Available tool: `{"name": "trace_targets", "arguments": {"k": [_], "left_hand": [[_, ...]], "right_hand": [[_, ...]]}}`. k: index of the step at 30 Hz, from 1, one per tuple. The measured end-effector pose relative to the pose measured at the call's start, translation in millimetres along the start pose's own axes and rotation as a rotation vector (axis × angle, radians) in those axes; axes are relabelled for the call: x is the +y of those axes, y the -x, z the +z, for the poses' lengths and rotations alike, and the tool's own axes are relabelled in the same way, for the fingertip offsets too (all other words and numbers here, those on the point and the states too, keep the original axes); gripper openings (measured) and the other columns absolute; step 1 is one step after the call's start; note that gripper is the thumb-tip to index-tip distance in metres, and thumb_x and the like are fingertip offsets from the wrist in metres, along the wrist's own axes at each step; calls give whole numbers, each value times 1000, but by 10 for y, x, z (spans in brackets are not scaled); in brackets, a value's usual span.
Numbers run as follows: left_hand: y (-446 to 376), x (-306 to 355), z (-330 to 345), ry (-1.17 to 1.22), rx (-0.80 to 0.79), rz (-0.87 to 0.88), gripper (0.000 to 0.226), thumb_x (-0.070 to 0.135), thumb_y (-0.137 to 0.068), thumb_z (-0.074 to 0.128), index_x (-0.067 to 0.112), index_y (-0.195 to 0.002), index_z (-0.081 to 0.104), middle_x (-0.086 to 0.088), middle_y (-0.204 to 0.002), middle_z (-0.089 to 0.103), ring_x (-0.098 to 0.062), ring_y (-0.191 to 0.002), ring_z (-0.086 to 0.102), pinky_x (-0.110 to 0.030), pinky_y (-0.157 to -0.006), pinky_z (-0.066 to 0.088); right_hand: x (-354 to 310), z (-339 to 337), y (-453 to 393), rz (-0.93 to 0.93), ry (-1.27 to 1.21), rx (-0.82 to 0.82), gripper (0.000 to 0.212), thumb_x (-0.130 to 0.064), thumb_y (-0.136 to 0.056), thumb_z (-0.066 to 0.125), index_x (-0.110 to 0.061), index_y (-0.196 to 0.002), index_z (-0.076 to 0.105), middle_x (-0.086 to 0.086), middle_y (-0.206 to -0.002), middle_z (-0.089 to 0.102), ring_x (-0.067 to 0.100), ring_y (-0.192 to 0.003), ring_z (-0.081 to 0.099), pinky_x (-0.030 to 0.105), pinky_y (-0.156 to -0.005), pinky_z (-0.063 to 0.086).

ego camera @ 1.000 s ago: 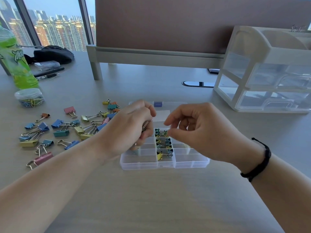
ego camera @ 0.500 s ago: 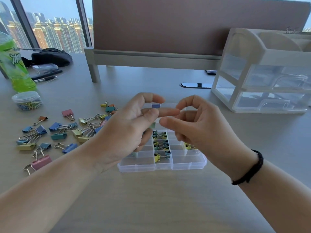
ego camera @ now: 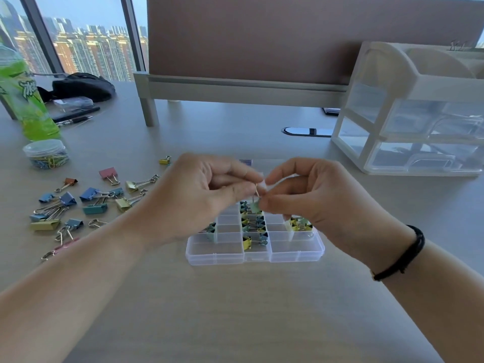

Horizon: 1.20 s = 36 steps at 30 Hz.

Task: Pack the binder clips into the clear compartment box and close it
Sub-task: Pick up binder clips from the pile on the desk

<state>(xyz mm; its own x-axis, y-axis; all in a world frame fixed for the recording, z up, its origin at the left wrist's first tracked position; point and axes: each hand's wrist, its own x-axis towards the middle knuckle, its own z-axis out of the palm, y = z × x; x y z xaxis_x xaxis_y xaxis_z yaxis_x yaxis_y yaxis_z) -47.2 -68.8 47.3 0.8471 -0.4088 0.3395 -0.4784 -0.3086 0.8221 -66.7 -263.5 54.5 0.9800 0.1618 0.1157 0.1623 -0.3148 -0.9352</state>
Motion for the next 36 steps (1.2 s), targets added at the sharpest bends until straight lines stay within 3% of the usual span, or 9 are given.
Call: {"name": "trace_targets", "arguments": {"k": [1,3,7,10,14,18,24,29,36], "left_hand": [[0,-29,-28,-48,-10,-14,15,17,-84,73,27,-95,76,13,-80,77,-2,-79,73,-22,-81,58],[6,-73,-52,-123,-77,-39,6,24,-82,77,28,-86,77,9,-73,76,-11,-65,69,-28,-66,54],[20,-102,-48,-179,-152,-57,5,30,-83,75,26,-82,76,5,-64,72,-10,-52,59,-25,-54,48],[27,-121,-57,-230,-191,-52,3,31,-83,76,29,-82,76,6,-62,68,-12,-50,51,-27,-54,45],[48,-96,-57,-340,-264,-39,3,32,-80,76,35,-81,76,14,-62,61,-7,-49,40,-23,-50,37],[63,-87,-18,-396,-308,-36,7,27,-80,76,34,-80,77,6,-66,63,-5,-47,41,-12,-47,31],[53,-91,17,-405,-285,-77,6,26,-79,76,32,-78,77,8,-63,62,-4,-46,43,-11,-46,33],[46,-112,41,-425,-268,-95,6,23,-82,73,27,-78,75,8,-63,63,-2,-45,45,-12,-47,35],[-25,-84,43,-63,-48,-173,25,36,-98,52,18,-88,67,5,-55,57,-3,-39,40,-12,-44,35]], "right_hand": [[-4,-12,7,-8,63,-26,20,-12,-69,84,-13,-85,72,6,-76,76,30,-69,70,41,-76,57],[-11,-22,26,-25,173,-104,11,-12,-70,84,-16,-77,76,4,-74,75,28,-74,72,42,-79,58],[10,-21,60,-110,436,-219,14,-14,-75,78,-28,-72,78,-8,-65,70,17,-60,63,23,-59,51],[31,5,78,-171,558,-253,15,-17,-77,76,-32,-75,78,-13,-66,66,8,-61,57,16,-55,46],[52,35,78,-233,681,-306,15,-19,-81,73,-33,-81,79,-15,-73,65,0,-73,55,6,-65,37],[61,53,66,-271,762,-317,15,-20,-83,72,-33,-84,79,-15,-80,67,4,-79,58,1,-71,29],[66,56,51,-239,733,-286,16,-18,-80,74,-33,-81,80,-13,-81,63,7,-79,58,10,-64,40],[90,93,17,-120,590,-244,17,-12,-74,73,-28,-73,77,-6,-67,68,7,-60,59,12,-54,45],[50,18,14,-101,426,-207,12,-14,-81,75,-25,-79,77,-9,-63,64,0,-47,48,9,-49,37]]}}
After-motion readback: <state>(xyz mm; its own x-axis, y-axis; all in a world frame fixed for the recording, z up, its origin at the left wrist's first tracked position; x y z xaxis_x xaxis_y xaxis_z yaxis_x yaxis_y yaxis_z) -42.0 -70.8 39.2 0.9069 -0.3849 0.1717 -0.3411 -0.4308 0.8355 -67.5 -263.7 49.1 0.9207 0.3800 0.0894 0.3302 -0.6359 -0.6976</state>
